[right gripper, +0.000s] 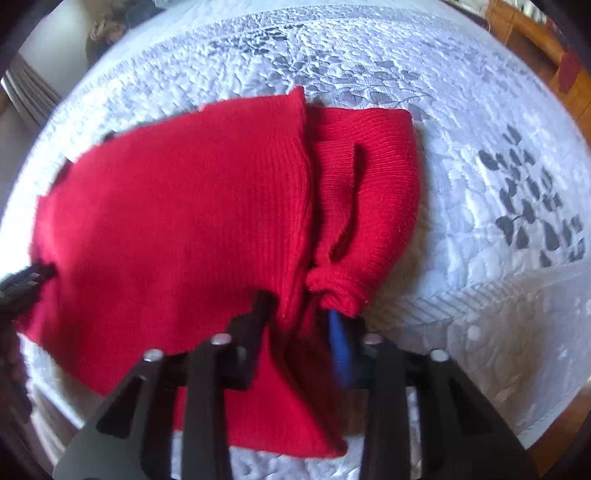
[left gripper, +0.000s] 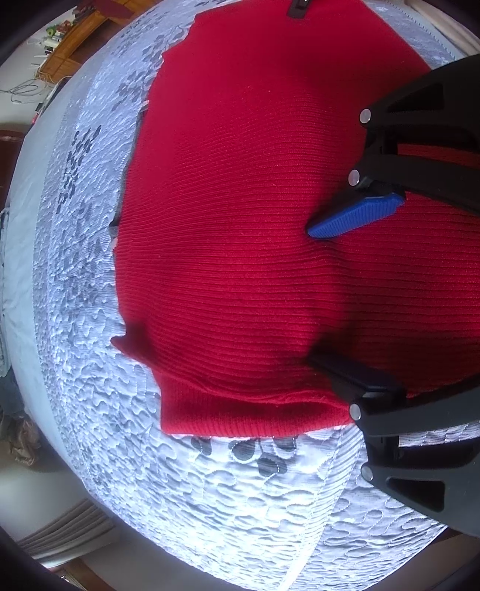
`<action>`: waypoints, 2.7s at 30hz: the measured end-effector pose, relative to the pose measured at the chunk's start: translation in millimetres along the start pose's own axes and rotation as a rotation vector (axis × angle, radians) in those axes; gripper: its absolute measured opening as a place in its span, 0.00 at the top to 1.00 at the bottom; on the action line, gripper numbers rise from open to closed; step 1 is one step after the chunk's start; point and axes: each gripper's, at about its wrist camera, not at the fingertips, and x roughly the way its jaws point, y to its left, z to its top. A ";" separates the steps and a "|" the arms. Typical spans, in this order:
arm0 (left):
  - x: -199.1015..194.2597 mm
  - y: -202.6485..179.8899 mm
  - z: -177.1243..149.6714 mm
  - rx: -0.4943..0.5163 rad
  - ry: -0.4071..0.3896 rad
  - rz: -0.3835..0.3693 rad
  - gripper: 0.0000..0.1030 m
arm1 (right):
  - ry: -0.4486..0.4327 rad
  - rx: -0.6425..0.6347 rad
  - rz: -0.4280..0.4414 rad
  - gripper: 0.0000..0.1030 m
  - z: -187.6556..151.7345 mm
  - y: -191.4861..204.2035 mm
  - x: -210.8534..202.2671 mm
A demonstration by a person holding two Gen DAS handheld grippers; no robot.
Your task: Fold small clothes
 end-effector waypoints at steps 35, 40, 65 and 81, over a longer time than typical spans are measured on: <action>-48.6 99.7 7.5 -0.146 -0.003 -0.232 0.35 | 0.038 -0.200 0.053 0.89 71.1 167.3 -63.4; -44.0 119.8 2.1 -0.189 0.008 -0.230 0.35 | 0.082 -0.300 0.065 0.89 57.3 226.2 -37.8; -61.4 118.8 -0.7 -0.246 0.029 -0.307 0.35 | 0.015 -0.506 0.040 0.29 -45.0 248.8 -36.4; -47.8 99.6 10.5 -0.235 0.092 -0.362 0.26 | 0.056 -0.384 0.156 0.87 -21.9 215.6 -34.9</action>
